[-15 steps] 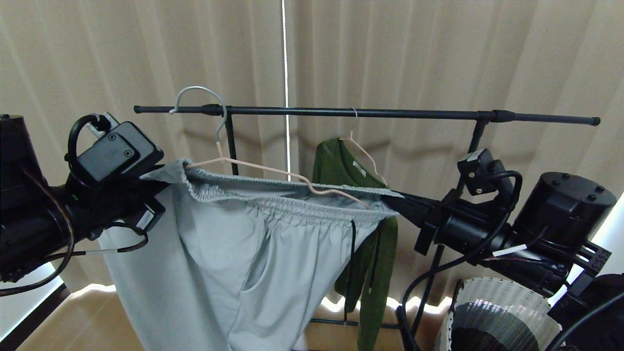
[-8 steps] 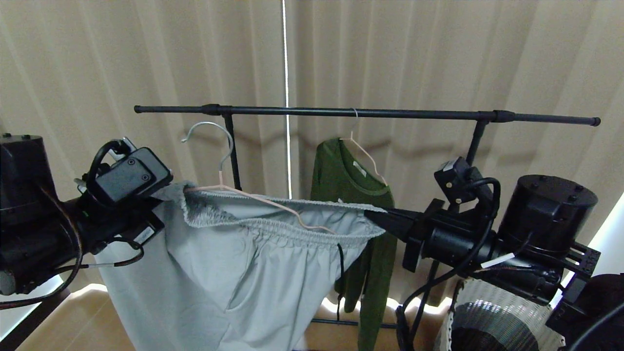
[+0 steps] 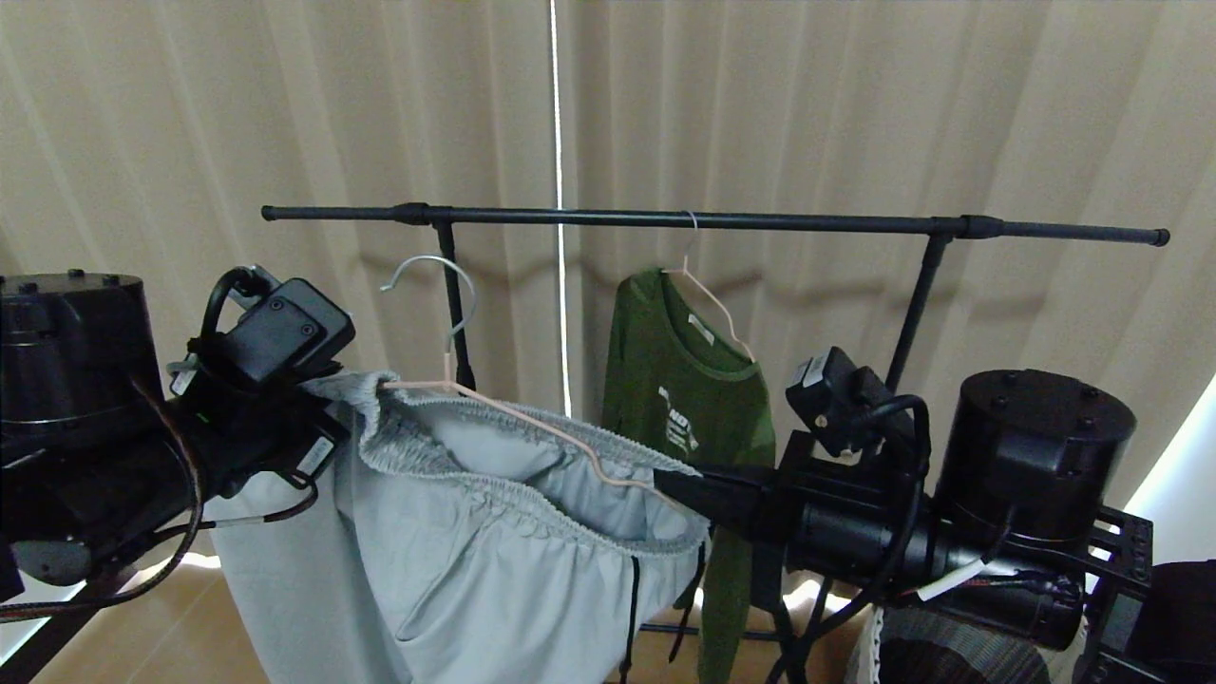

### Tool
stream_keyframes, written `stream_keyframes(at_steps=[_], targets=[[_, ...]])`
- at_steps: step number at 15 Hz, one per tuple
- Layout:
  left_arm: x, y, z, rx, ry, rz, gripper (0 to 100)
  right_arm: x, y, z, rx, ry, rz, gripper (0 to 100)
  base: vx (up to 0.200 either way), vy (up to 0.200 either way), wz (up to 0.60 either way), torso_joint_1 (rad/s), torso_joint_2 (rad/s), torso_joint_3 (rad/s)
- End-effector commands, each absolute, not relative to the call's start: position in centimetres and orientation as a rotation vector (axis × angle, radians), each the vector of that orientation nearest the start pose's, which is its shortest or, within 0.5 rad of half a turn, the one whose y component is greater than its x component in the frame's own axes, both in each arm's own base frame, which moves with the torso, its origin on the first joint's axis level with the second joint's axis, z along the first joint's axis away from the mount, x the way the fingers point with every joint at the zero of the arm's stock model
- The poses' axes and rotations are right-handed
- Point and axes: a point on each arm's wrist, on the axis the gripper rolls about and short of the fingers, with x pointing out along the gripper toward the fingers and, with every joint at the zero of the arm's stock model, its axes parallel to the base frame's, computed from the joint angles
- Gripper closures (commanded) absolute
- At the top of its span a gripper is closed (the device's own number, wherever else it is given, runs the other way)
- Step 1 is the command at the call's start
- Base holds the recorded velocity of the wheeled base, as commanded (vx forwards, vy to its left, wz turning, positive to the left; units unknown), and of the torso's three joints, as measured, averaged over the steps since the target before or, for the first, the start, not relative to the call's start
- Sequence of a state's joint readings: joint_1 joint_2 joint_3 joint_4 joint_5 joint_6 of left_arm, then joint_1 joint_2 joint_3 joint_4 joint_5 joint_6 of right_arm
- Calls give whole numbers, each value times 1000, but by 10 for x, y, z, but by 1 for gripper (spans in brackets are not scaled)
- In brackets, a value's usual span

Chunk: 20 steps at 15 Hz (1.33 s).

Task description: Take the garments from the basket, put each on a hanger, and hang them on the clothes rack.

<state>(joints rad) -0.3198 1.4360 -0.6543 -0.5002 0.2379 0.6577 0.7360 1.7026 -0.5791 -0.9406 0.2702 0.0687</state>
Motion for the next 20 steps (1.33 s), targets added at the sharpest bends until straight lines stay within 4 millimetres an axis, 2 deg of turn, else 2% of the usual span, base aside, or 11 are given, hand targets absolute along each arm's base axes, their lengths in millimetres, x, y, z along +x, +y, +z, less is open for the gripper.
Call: stream_keyframes(at_steps=[1, 5, 8, 11, 14, 17, 20], targets=[[226, -73, 198, 727, 235, -184, 100, 202, 192, 160, 14, 198, 1003, 0, 0, 0, 0, 0, 0, 0], [226, -74, 198, 695, 236, -185, 100, 199, 190, 165, -62, 133, 1007, 0, 0, 0, 0, 0, 0, 0], [223, -82, 198, 665, 228, -214, 100, 213, 201, 174, -181, 40, 1010, 0, 0, 0, 0, 0, 0, 0], [218, -91, 198, 661, 216, -251, 100, 227, 213, 180, -243, 60, 977, 0, 0, 0, 0, 0, 0, 0], [217, -94, 198, 667, 216, -238, 100, 247, 227, 181, -285, 31, 872, 0, 0, 0, 0, 0, 0, 0], [216, -98, 196, 670, 221, -252, 100, 256, 235, 186, -281, 5, 850, 0, 0, 0, 0, 0, 0, 0], [211, -107, 198, 639, 202, -288, 100, 267, 244, 181, -348, -23, 814, 0, 0, 0, 0, 0, 0, 0]])
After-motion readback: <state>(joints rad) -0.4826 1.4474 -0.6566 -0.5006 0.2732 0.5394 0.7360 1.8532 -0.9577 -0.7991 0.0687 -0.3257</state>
